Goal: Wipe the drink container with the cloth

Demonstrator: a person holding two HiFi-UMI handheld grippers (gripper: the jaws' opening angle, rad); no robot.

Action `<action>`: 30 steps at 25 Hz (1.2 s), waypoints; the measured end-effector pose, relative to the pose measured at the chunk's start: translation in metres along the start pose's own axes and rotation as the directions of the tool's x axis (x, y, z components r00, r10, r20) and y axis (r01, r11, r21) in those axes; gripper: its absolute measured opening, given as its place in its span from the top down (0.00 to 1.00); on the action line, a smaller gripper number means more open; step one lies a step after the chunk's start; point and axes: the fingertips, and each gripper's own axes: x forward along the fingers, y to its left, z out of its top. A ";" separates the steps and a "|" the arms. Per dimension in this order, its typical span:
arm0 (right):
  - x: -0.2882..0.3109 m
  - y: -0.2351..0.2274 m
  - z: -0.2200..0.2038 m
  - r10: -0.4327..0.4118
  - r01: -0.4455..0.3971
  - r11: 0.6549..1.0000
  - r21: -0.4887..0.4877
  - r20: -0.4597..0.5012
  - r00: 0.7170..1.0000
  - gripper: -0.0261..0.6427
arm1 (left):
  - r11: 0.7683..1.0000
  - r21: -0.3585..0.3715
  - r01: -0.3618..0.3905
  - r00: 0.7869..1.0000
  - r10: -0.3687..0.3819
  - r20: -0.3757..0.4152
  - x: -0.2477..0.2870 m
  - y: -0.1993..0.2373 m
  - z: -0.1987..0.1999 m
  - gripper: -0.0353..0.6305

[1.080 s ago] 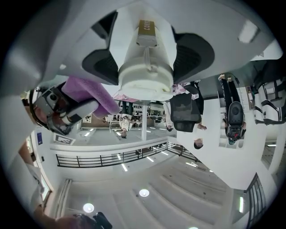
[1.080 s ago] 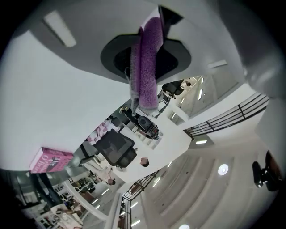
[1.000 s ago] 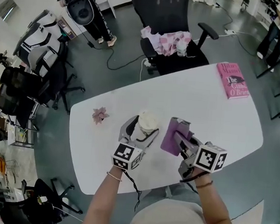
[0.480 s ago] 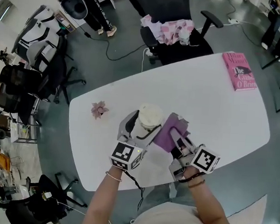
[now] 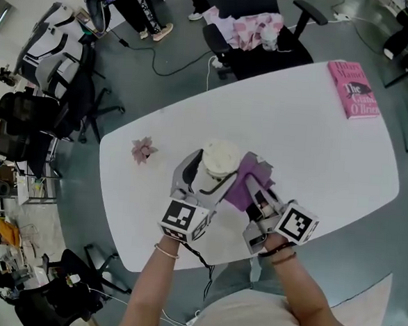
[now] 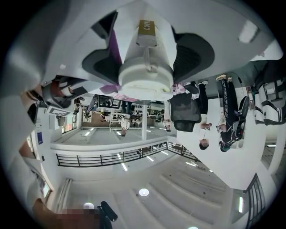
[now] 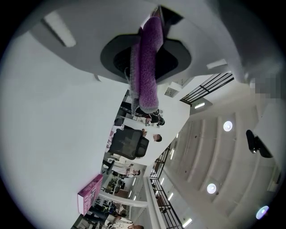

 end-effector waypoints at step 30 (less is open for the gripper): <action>0.009 -0.022 -0.005 -0.135 0.134 0.991 0.020 0.038 0.990 0.86 | 1.000 -0.003 -0.007 1.000 0.007 0.012 0.000 -0.001 -0.001 0.37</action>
